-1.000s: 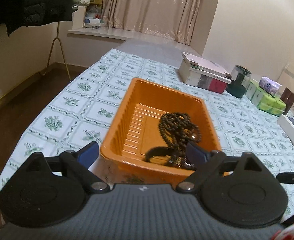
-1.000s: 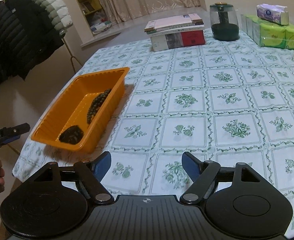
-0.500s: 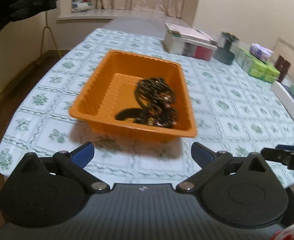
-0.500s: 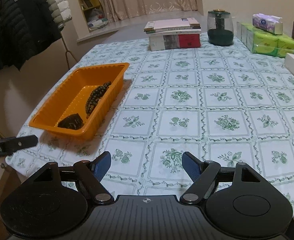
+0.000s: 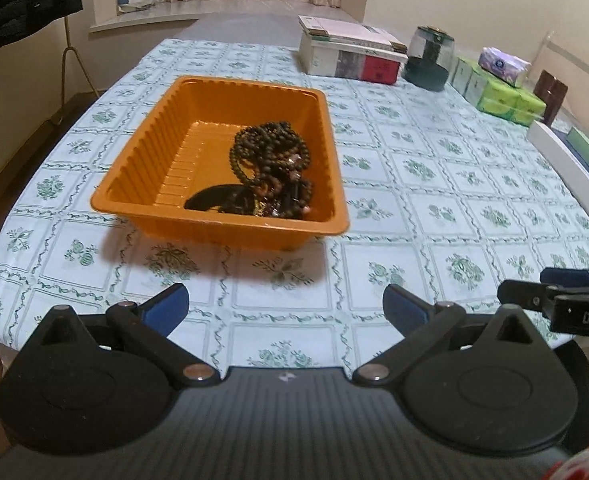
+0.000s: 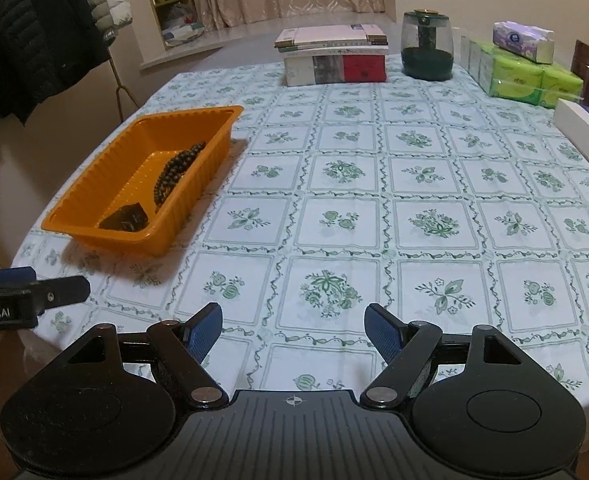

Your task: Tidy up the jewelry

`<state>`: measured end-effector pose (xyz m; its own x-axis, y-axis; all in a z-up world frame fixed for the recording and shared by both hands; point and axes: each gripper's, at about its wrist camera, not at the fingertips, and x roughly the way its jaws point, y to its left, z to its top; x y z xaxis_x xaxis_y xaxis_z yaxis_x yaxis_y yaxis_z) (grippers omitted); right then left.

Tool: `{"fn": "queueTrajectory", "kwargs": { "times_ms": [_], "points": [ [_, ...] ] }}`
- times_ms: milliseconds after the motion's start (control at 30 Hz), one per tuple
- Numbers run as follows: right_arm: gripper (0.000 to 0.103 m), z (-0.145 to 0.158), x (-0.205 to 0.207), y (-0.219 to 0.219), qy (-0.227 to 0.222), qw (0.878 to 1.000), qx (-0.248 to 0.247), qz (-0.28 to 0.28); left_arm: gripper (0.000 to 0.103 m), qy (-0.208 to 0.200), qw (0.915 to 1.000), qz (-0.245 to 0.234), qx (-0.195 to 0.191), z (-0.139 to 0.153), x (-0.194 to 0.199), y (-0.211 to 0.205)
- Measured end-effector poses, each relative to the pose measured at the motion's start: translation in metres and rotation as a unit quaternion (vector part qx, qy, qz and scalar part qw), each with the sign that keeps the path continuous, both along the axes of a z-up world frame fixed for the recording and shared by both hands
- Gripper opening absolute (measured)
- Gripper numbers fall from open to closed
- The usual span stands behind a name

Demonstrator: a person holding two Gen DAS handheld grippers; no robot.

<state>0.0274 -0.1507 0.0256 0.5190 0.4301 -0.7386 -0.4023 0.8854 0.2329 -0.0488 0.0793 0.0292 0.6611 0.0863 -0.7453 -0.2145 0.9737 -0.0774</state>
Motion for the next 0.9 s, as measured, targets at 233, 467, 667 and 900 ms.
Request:
{"fn": "queueTrajectory", "kwargs": {
  "times_ms": [233,467,667,900],
  "points": [
    [0.078,-0.002,-0.002,0.002,0.001,1.000,-0.009,0.003,0.102,-0.002,0.9997,-0.004,0.025,-0.001,0.000,-0.014],
    [0.078,0.000,-0.003,0.002,-0.001,1.000,-0.007,0.002,0.102,0.006,0.9994,-0.011,0.032,-0.006,0.000,-0.022],
    [0.078,0.000,-0.003,0.003,0.001,1.000,-0.005,0.003,0.102,0.008,0.9995,-0.010,0.030,-0.008,0.000,-0.022],
    [0.078,0.000,-0.004,0.003,0.002,1.000,-0.005,0.002,0.102,0.007,0.9994,-0.011,0.031,-0.009,0.000,-0.022]
  ]
}}
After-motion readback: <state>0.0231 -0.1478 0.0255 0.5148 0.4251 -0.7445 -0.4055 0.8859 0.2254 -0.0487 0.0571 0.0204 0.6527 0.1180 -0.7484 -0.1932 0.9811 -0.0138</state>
